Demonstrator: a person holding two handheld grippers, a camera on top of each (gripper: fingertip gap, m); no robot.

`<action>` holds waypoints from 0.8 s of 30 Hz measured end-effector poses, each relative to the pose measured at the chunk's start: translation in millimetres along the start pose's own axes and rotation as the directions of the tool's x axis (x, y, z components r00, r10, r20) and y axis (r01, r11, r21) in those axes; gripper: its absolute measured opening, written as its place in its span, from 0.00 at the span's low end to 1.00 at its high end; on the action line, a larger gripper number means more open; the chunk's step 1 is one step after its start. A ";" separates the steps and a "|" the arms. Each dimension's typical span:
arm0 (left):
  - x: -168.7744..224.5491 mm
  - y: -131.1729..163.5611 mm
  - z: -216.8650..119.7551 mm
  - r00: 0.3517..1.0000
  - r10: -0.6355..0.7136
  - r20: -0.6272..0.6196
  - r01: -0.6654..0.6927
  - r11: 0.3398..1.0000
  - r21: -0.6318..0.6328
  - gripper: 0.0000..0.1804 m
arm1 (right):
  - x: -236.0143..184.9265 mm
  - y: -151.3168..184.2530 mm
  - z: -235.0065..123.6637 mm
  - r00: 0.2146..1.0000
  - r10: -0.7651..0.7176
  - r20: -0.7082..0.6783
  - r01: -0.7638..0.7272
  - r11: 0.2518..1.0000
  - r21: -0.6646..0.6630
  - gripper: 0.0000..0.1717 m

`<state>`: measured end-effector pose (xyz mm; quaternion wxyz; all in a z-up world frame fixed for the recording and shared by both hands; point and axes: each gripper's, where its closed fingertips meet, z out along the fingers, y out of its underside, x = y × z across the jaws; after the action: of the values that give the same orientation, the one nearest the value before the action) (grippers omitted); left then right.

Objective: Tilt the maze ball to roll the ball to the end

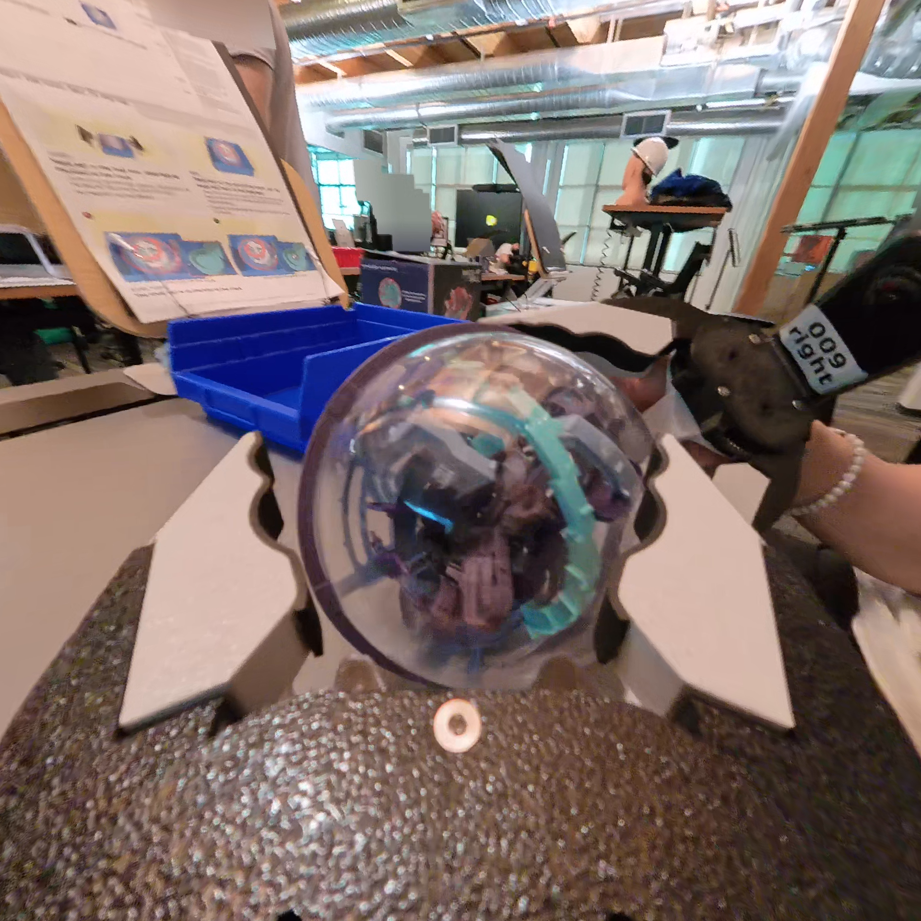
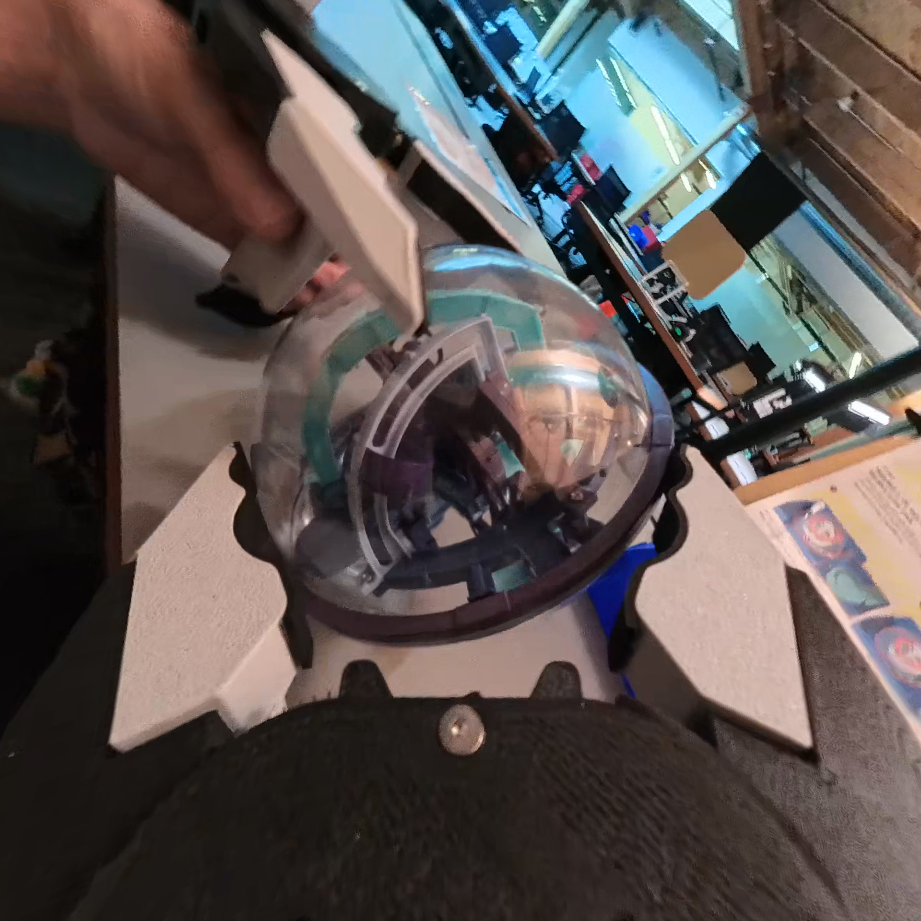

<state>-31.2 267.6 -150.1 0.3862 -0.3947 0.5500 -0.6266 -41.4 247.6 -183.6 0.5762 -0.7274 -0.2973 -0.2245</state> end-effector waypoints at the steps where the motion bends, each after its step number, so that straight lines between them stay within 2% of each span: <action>1: -2.9 -3.4 -2.4 1.000 -0.006 0.011 0.006 1.000 0.020 0.79 | -2.7 0.1 0.0 0.999 -0.041 0.023 0.041 0.999 0.005 0.90; 3: -3.1 -15.7 -8.6 0.999 -0.044 -0.009 0.044 0.994 0.098 0.78 | -6.5 1.1 1.2 0.994 -0.087 0.068 0.087 0.996 0.012 0.88; 5: -9.1 -33.9 -19.3 0.994 -0.108 -0.015 0.109 0.971 0.211 0.72 | -9.0 1.4 3.1 0.989 -0.104 0.102 0.103 0.995 0.017 0.87; 6: -13.8 -34.9 -23.6 0.992 -0.124 -0.002 0.122 0.968 0.219 0.73 | -9.9 0.8 3.8 0.987 -0.115 0.112 0.114 0.993 0.019 0.87; 9: -18.9 -7.9 -27.7 0.995 -0.094 0.032 0.092 0.994 0.059 0.78 | -10.1 -4.6 5.9 0.989 -0.088 0.118 0.083 0.996 0.044 0.86; 10: -15.1 -5.9 -28.6 0.995 -0.100 0.008 0.100 0.994 0.047 0.76 | -10.1 -8.1 6.1 0.991 -0.055 0.121 0.048 0.997 0.066 0.86; 12: -4.4 -7.1 -27.9 0.993 -0.102 -0.061 0.105 0.993 0.054 0.63 | -8.2 -14.0 5.6 0.991 0.044 0.124 -0.057 0.993 0.103 0.85; 17: -1.1 -5.9 -19.0 0.990 -0.126 -0.069 0.130 0.990 0.052 0.63 | -3.0 -19.7 3.4 0.931 0.329 0.159 -0.352 0.925 0.143 0.86; 20: 3.2 -1.5 -14.1 0.982 -0.163 -0.093 0.166 0.986 0.032 0.64 | 7.2 -20.0 10.2 0.878 0.470 0.088 -0.478 0.864 0.159 0.91; 22: 5.0 3.8 -10.8 0.986 -0.142 -0.086 0.144 0.990 0.007 0.69 | 8.4 -20.4 13.7 0.881 0.469 0.066 -0.473 0.867 0.159 0.92; 24: 7.4 10.6 -10.0 0.991 -0.109 -0.082 0.106 0.994 -0.040 0.76 | 3.8 -21.1 13.7 0.904 0.414 0.106 -0.426 0.895 0.134 0.91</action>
<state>-42.8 263.6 -161.0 0.3213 -0.4038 0.5548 -0.6526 -53.5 265.0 -169.5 0.6539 -0.7357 -0.1709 -0.0438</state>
